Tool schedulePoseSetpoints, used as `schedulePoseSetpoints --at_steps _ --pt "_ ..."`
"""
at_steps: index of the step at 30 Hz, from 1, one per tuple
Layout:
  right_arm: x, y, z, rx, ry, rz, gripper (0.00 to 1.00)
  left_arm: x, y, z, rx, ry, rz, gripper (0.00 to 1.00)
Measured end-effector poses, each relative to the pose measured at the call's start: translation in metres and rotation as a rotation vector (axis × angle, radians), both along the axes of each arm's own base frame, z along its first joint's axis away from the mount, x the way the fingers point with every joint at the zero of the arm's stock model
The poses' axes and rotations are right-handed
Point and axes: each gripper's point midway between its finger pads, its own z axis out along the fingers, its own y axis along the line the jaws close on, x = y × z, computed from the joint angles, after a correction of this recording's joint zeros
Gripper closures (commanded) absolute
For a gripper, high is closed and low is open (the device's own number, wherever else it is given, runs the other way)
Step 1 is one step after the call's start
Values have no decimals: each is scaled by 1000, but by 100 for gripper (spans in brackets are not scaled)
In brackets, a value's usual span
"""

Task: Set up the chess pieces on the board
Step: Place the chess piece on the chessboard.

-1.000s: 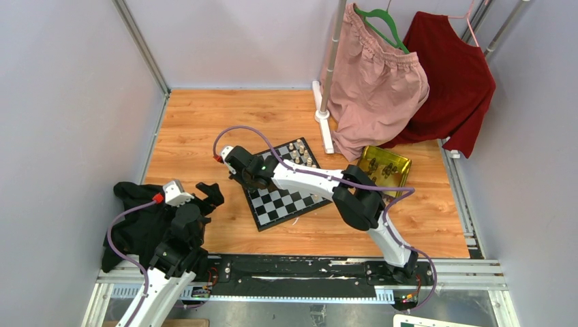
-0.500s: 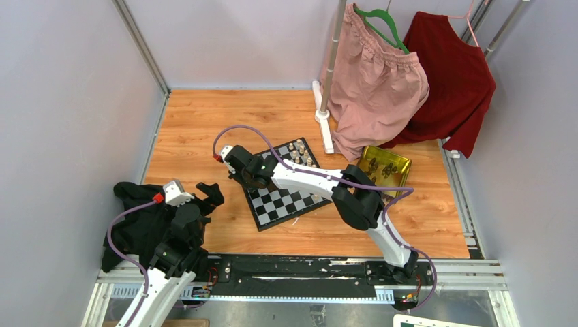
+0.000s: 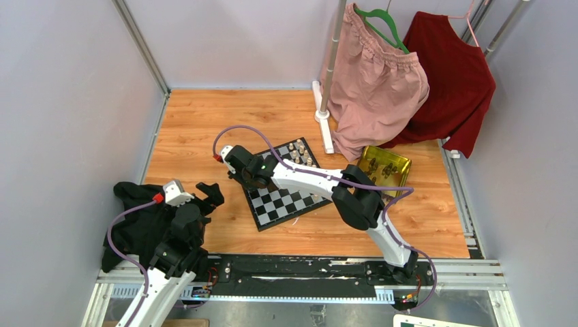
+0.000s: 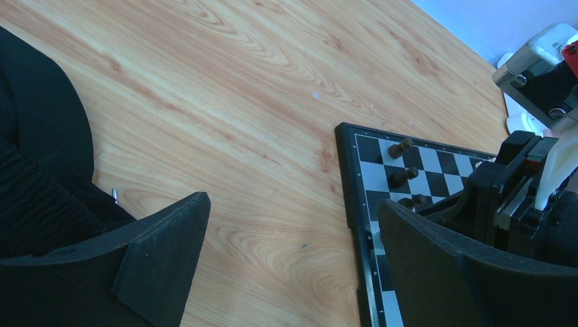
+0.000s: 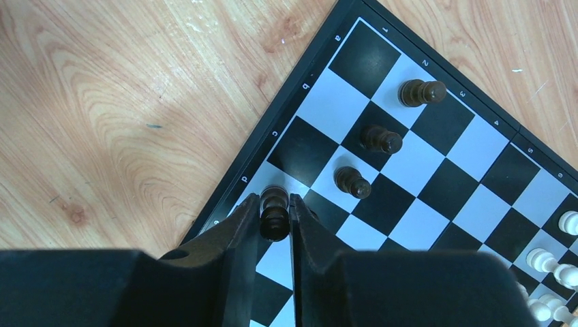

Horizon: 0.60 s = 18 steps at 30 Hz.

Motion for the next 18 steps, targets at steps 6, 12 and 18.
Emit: schedulePoseSetpoints --at_steps 6,12,18 --pt "1 -1 0 -3 -4 4 69 0 0 0 0 -1 0 0" --pt "0 0 0 -2 -2 11 68 0 0 1 1 -4 -1 0" --pt "0 1 2 3 -2 16 66 1 0 1 1 -4 -1 0"
